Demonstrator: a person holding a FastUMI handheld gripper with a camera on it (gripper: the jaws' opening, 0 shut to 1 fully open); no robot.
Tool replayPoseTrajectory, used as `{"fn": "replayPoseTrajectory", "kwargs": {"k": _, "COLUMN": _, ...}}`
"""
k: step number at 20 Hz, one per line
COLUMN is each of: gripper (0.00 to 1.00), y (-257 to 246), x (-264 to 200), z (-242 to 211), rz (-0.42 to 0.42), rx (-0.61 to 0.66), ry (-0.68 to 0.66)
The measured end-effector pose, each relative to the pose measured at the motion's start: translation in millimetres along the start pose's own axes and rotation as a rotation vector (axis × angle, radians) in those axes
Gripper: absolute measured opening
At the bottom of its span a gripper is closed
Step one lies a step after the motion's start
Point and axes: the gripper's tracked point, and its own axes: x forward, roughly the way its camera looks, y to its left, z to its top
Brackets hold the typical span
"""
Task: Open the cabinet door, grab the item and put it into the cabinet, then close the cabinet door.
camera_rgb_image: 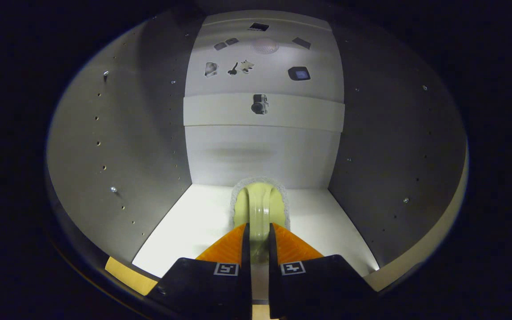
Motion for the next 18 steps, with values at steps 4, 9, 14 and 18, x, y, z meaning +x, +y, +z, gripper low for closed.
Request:
{"fn": "replayPoseTrajectory", "kwargs": {"k": 4, "gripper": 0.23, "y": -0.1, "x": 7.9, "z": -2.7, "rz": -0.004, "rx": 0.013, "ry": 0.004}}
{"fn": "replayPoseTrajectory", "kwargs": {"k": 9, "gripper": 0.30, "y": 1.6, "x": 12.4, "z": -10.5, "rz": -0.003, "rx": 0.004, "ry": 0.016}}
{"fn": "replayPoseTrajectory", "kwargs": {"k": 14, "gripper": 0.30, "y": 6.3, "x": 6.7, "z": 2.2, "rz": 0.004, "rx": -0.008, "ry": -0.038}}
{"fn": "replayPoseTrajectory", "kwargs": {"k": 18, "gripper": 0.29, "y": 8.1, "x": -13.4, "z": 9.4, "rz": 0.016, "rx": -0.002, "ry": -0.059}}
